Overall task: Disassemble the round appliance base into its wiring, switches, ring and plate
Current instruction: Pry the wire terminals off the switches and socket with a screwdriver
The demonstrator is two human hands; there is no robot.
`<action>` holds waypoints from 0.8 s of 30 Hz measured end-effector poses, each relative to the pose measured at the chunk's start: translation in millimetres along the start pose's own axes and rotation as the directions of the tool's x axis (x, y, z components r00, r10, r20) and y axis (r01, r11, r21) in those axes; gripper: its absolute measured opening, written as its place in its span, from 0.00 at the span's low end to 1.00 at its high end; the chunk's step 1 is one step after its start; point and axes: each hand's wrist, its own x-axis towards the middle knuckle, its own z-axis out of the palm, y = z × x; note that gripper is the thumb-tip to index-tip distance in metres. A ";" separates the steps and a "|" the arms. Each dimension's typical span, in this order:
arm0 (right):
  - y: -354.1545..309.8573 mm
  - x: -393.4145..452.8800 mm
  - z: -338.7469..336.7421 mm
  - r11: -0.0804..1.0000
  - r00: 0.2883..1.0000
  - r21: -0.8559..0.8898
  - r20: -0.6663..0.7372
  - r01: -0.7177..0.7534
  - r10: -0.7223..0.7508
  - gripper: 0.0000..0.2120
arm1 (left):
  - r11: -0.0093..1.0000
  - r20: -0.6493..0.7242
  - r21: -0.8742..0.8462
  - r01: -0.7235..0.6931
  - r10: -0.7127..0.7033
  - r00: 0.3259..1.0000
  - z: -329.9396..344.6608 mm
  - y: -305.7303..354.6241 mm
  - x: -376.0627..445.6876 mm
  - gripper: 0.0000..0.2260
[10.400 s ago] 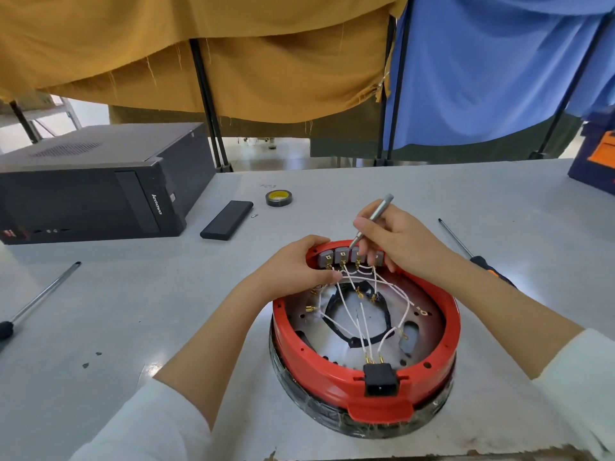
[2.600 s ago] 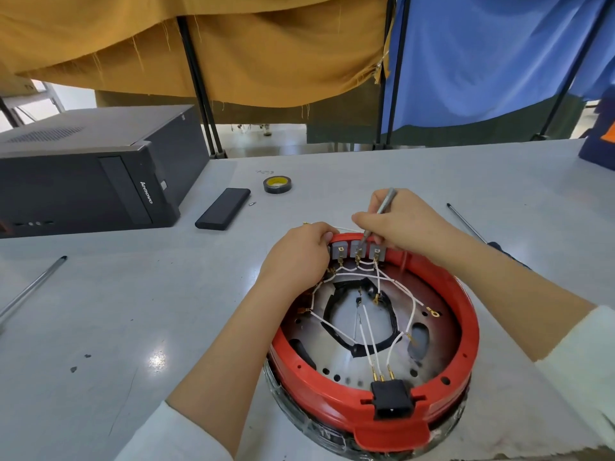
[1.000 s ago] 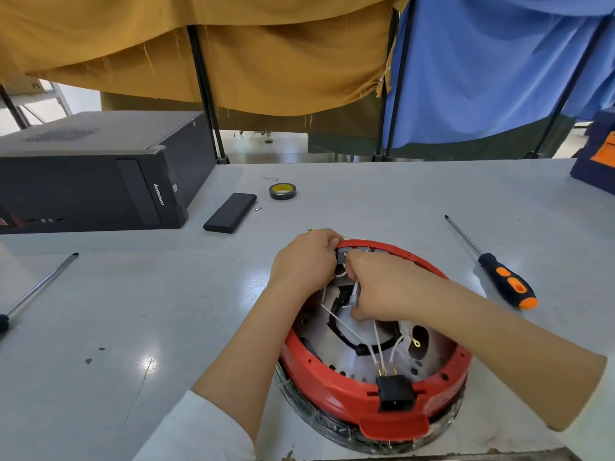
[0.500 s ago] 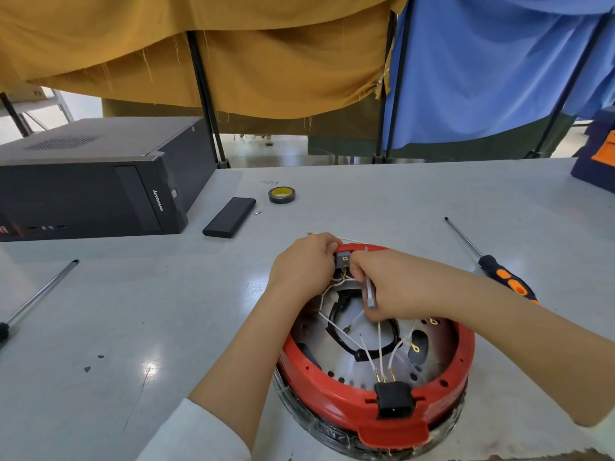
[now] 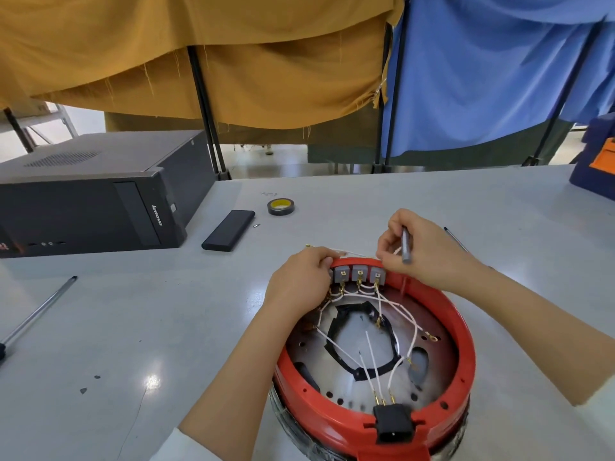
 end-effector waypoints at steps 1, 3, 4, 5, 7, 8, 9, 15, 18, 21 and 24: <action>4.3 8.6 -1.6 0.999 0.999 0.029 -0.036 -0.026 0.027 0.17 | 1.000 -0.001 0.003 -0.001 0.001 1.000 0.1 -0.1 -0.7 0.14; 16.3 29.0 -0.2 0.994 0.993 0.007 -0.041 -0.108 0.108 0.15 | 1.000 -0.006 0.014 -0.003 0.004 1.000 0.3 -0.1 -1.8 0.14; 23.2 40.4 3.1 0.986 0.986 -0.031 -0.032 -0.163 0.162 0.13 | 1.000 -0.010 0.021 -0.004 0.004 1.000 0.3 0.0 -2.1 0.14; 32.0 51.0 7.0 0.976 0.978 -0.070 -0.018 -0.207 0.206 0.11 | 1.000 -0.014 0.027 -0.004 0.005 1.000 0.6 -0.1 -2.2 0.13; 47.4 66.3 16.5 0.956 0.964 -0.135 0.016 -0.259 0.264 0.09 | 0.999 -0.017 0.038 -0.004 0.005 1.000 1.0 -0.2 -2.0 0.13; 52.9 71.9 21.6 0.945 0.966 -0.207 -0.002 -0.254 0.259 0.10 | 0.999 -0.019 0.040 -0.004 0.005 1.000 1.2 -0.4 -1.6 0.13; 59.3 78.5 26.5 0.942 0.962 -0.210 0.025 -0.260 0.271 0.12 | 0.999 -0.021 0.039 -0.002 0.002 1.000 1.5 -0.6 -1.2 0.13; 74.4 103.7 46.6 0.946 0.954 -0.167 0.067 -0.280 0.294 0.16 | 1.000 -0.032 0.029 0.004 -0.003 0.999 3.5 -3.1 0.7 0.13; 82.3 111.9 52.2 0.950 0.954 -0.179 0.112 -0.255 0.277 0.16 | 1.000 -0.034 0.025 0.001 0.000 0.999 4.3 -3.8 2.0 0.13; 86.8 113.0 51.1 0.957 0.957 -0.143 0.110 -0.252 0.269 0.16 | 1.000 -0.028 0.004 0.007 -0.007 1.000 4.2 -4.2 2.1 0.12; 77.2 107.4 43.4 0.974 0.973 -0.072 0.071 -0.216 0.221 0.11 | 1.000 -0.021 -0.015 0.009 -0.009 1.000 3.1 -3.6 1.7 0.11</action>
